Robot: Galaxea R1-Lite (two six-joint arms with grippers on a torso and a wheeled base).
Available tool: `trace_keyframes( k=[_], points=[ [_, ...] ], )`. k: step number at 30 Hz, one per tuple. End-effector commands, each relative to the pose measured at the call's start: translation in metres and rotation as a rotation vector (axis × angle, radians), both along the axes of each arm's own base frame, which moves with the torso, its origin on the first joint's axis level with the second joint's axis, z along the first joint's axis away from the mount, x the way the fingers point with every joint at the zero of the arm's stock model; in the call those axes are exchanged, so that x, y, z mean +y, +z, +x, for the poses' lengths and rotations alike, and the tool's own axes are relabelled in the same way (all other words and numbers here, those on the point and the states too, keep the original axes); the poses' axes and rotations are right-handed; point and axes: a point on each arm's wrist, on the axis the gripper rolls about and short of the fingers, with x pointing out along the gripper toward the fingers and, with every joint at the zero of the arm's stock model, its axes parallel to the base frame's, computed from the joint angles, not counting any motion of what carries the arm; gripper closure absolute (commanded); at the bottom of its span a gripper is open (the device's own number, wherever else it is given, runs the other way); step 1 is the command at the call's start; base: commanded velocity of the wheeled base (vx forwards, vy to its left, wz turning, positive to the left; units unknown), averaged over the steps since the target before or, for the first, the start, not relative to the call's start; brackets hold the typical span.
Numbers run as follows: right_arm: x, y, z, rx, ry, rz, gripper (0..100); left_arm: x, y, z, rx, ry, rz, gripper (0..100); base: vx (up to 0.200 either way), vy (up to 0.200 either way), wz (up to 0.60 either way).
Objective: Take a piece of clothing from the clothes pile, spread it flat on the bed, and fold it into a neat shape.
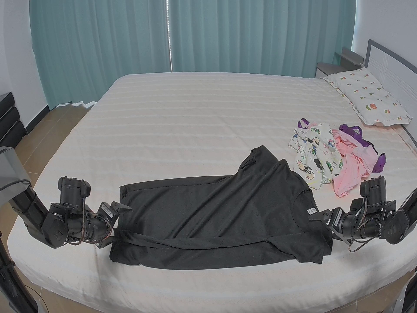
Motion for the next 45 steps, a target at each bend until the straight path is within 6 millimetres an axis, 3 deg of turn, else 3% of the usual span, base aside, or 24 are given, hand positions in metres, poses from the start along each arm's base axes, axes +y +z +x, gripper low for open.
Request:
trace_keyframes(
  k=[1,8,26,29,35,45],
  points=[
    [0.001,-0.002,-0.001,0.005,-0.006,-0.013,0,-0.013,-0.004,0.014,-0.013,-0.002,0.038,0,0.0,0.0,0.0],
    [0.005,-0.002,-0.009,0.008,0.004,-0.024,0,-0.033,-0.008,0.013,0.013,-0.059,0.072,0,0.0,0.0,0.0],
    [0.007,-0.004,-0.011,0.017,0.013,-0.03,0,-0.025,-0.015,0.019,0.002,0.026,0.099,0,0.0,0.0,0.0],
    [0.008,-0.005,-0.011,0.016,-0.004,-0.053,0,-0.018,-0.009,0.029,-0.084,0.125,0.005,0,0.0,0.0,0.0],
    [0.007,-0.005,-0.011,0.018,-0.009,-0.056,0,-0.005,-0.021,0.04,-0.137,0.189,-0.021,0,0.0,0.0,0.0],
    [0.007,-0.006,-0.013,0.024,-0.008,-0.055,0,0.012,-0.019,0.037,-0.139,0.211,-0.025,0,0.0,0.0,0.0]
  ],
)
